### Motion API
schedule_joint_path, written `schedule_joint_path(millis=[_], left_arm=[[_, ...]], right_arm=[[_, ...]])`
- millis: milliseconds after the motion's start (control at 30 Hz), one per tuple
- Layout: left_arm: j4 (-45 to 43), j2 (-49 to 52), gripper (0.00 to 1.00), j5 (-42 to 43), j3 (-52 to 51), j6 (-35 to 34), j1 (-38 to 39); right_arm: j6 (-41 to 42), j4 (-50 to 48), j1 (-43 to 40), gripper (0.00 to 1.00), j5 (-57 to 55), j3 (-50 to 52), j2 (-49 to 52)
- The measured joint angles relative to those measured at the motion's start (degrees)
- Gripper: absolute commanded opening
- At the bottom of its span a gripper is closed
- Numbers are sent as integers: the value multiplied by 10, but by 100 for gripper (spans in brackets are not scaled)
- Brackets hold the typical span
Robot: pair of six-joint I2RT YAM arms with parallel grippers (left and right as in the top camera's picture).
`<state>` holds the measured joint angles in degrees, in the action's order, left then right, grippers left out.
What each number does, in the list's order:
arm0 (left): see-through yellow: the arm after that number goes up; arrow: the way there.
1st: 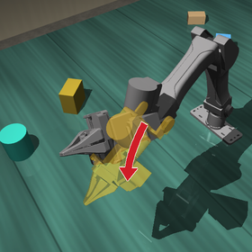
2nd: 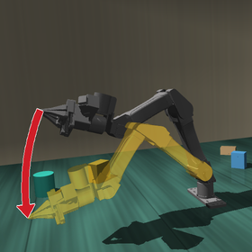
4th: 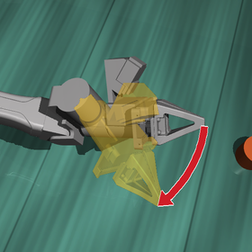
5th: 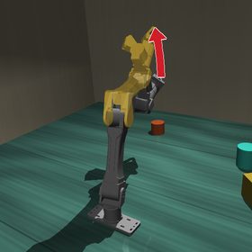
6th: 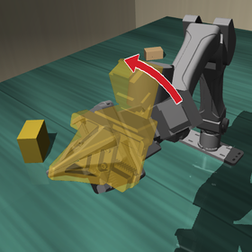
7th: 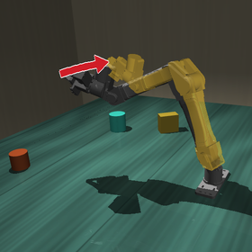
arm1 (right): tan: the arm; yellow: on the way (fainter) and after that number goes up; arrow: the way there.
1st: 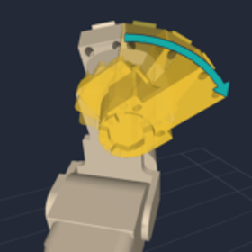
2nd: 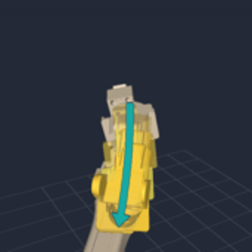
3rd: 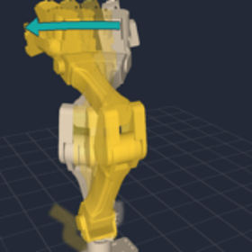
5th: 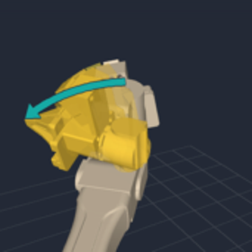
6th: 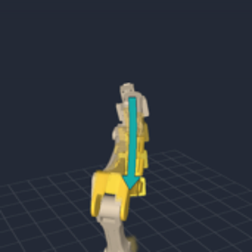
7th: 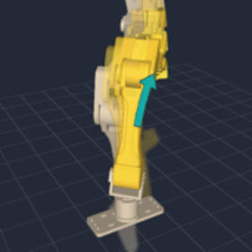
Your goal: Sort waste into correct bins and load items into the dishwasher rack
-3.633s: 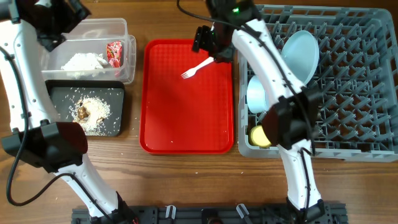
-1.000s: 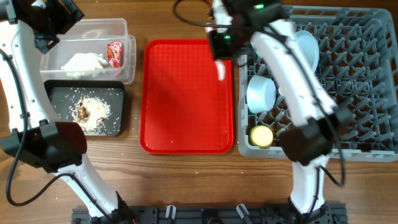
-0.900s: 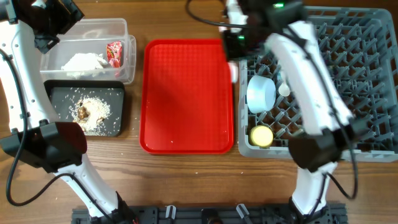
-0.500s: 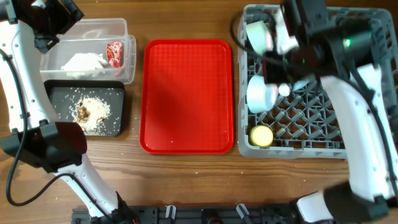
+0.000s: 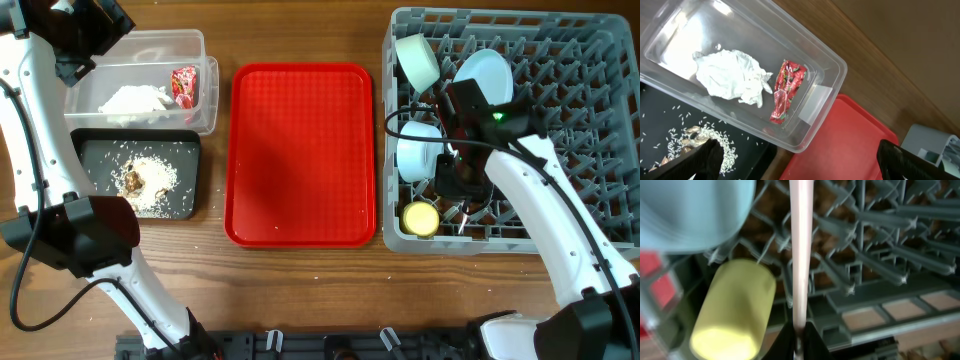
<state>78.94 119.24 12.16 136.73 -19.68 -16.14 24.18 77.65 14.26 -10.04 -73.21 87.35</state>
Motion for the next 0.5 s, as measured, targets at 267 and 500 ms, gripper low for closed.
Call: schedule_joint_path(millis=[267,500], left_arm=[[1,0,100,0,0,0,0],[1,0,100,0,0,0,0]], right_arm=[[-30,-61,-50,58,-18,44,0],[-39,-68,-51,58,-21,44,0]])
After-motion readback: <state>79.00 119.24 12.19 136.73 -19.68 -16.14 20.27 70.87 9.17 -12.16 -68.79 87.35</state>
